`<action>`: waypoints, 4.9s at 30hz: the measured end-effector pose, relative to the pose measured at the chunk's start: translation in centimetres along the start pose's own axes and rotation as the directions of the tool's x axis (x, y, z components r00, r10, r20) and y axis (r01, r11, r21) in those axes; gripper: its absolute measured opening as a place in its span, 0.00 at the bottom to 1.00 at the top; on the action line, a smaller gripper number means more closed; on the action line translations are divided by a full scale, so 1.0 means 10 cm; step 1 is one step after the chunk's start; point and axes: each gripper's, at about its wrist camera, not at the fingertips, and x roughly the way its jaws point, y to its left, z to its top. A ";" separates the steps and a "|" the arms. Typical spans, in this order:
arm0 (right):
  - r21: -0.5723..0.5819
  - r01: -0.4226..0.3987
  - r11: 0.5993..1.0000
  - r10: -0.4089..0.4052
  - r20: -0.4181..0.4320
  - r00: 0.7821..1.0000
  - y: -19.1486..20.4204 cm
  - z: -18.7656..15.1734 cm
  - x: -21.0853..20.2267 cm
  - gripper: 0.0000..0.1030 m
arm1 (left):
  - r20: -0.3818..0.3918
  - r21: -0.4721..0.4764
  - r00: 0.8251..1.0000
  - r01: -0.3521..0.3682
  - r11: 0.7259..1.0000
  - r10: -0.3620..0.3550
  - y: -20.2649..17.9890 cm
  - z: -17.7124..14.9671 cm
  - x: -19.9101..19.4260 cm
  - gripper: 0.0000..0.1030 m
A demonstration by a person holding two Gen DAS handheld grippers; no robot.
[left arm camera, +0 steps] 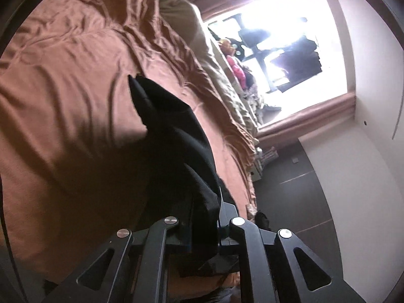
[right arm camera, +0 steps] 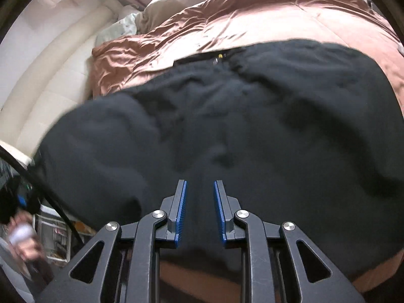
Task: Fold large clothes
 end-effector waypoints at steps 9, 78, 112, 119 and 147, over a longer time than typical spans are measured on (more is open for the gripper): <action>-0.002 0.040 0.999 -0.040 -0.101 0.994 -0.08 -0.37 0.27 0.18 | -0.059 0.128 0.998 0.043 0.991 -0.036 -0.71 -0.04 0.40 0.10; 0.297 -0.108 0.949 0.050 0.194 0.980 -2.23 -0.41 -0.91 0.14 | -0.440 0.499 0.749 -0.255 0.828 0.496 -0.60 -1.22 2.40 0.67; 0.303 -0.115 0.946 0.080 0.125 0.989 -2.28 -0.79 -0.95 0.22 | -0.390 0.618 0.766 -0.193 0.762 0.511 -0.95 -1.38 2.15 0.16; 0.261 -0.150 0.953 0.145 0.039 0.989 -2.09 -1.04 -0.83 0.25 | -0.409 0.656 0.727 -0.186 0.731 0.552 -0.80 -1.41 1.86 0.20; 0.322 -0.223 0.920 0.225 0.031 0.974 -2.80 0.29 -0.13 0.74 | -0.453 0.389 0.802 -0.214 0.896 0.389 -0.15 -0.31 2.79 0.53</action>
